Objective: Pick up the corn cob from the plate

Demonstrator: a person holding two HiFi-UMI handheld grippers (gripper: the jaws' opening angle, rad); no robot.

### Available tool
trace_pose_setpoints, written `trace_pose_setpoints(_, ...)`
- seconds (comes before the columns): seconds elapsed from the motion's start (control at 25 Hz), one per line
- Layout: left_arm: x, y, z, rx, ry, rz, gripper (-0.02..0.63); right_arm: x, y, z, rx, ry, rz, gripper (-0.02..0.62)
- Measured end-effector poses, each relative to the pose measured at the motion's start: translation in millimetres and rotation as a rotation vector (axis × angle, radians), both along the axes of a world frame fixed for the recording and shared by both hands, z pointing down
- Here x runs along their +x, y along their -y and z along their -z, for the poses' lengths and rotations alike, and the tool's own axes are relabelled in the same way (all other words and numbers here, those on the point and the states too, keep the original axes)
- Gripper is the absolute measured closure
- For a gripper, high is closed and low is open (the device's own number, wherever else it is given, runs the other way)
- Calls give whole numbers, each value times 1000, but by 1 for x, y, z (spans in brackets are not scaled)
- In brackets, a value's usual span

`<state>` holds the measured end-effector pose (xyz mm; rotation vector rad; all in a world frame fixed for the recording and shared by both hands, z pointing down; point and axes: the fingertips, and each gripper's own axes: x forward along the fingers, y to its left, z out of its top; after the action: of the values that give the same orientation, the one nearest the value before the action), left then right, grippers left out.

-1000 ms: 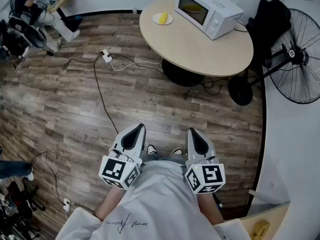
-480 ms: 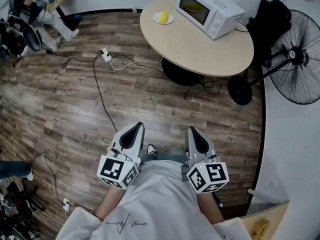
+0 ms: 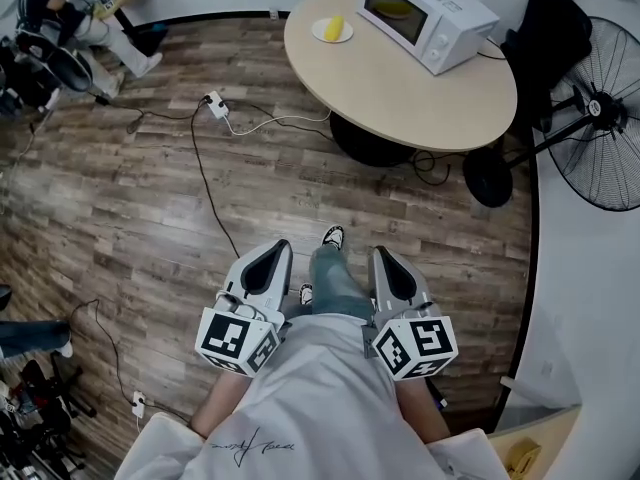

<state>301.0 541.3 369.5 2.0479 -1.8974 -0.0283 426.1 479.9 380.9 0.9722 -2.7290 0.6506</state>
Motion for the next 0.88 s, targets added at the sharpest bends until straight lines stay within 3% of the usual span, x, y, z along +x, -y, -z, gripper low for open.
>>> trace_pose_setpoints(0.44,-61,53,3,-7,-4,58,615,-46,63,1,1,32,25,583)
trace_pose_setpoints(0.88,-112,134,-2,-34,-9,56,615,-100,146,-4,-25,21,35,583)
